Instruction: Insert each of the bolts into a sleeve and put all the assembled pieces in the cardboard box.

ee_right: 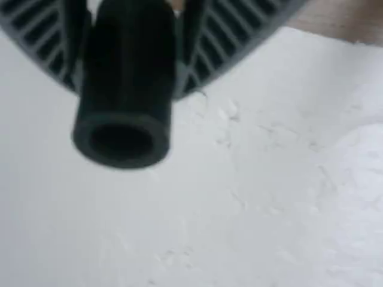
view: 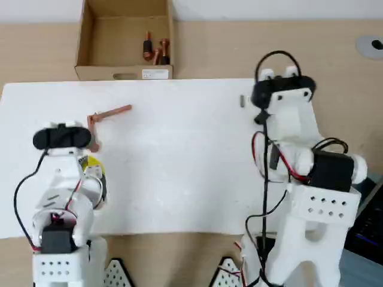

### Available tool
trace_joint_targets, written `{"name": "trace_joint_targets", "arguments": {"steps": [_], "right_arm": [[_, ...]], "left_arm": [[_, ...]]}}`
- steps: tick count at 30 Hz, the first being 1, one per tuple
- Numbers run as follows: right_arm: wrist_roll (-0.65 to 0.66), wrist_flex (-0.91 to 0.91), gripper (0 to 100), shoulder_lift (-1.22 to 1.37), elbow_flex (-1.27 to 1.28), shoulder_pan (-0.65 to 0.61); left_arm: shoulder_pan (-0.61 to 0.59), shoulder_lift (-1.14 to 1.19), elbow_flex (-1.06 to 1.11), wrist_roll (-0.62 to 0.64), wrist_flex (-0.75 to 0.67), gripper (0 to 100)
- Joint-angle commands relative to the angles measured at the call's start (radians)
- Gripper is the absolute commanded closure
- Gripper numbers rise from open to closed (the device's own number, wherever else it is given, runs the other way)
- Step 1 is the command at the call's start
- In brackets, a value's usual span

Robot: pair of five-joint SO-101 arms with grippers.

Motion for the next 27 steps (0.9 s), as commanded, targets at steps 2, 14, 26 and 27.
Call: {"name": "trace_joint_targets", "arguments": {"steps": [2,14,26,27], "right_arm": [[-0.008,0.017,98.8,-0.031,-0.002,0.070],[-0.014,0.017,98.8,-0.031,-0.002,0.160],[-0.014,0.017,98.8,-0.031,-0.002,0.197],[-0.014,0.017,98.8,-0.031,-0.002,0.197]], "left_arm": [[-0.003,0.272,-0.230,-0.015,-0.002,99],[-0.038,0.974,-0.772,-0.017,0.098,99],[-0.051,1.552,-1.241,-0.012,0.364,92],[-0.054,1.589,-1.274,-0.014,0.376,92]]}}
